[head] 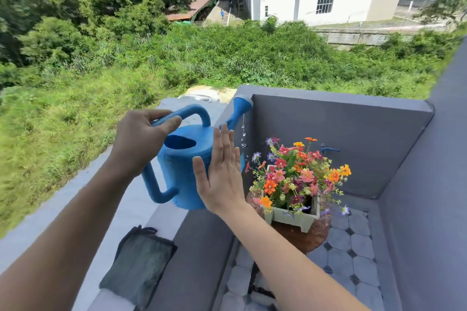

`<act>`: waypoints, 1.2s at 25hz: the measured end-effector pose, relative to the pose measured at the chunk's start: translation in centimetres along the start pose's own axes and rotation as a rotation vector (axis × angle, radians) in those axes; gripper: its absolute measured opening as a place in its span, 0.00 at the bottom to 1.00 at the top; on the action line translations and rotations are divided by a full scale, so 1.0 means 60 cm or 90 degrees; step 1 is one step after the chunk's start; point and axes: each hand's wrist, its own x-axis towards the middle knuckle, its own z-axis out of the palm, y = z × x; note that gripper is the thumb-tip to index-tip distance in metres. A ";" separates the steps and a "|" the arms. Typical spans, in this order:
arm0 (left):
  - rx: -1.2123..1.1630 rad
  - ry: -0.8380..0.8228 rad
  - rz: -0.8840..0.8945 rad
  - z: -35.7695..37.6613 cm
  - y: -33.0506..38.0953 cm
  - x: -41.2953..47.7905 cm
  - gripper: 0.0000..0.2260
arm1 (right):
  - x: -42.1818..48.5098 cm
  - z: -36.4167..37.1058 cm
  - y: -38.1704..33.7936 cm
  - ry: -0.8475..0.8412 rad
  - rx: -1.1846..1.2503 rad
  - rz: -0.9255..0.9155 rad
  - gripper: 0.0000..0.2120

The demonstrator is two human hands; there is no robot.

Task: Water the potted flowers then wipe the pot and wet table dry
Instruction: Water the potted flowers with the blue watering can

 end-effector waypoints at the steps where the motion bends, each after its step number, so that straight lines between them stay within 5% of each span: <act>1: 0.011 0.035 0.000 0.005 -0.008 -0.005 0.06 | 0.009 0.007 0.007 -0.009 -0.004 -0.006 0.41; 11: 0.040 0.205 -0.097 0.100 -0.155 0.004 0.12 | 0.069 0.118 0.096 -0.226 -0.092 0.089 0.30; 19: 0.067 0.187 -0.141 0.168 -0.240 -0.005 0.17 | 0.056 0.170 0.177 -0.301 -0.122 0.112 0.31; 26: 0.068 0.139 -0.152 0.166 -0.230 -0.009 0.13 | 0.041 0.176 0.186 -0.250 -0.102 0.102 0.38; 30: 0.062 0.086 -0.169 0.158 -0.225 -0.014 0.12 | 0.038 0.167 0.175 -0.260 -0.146 0.128 0.31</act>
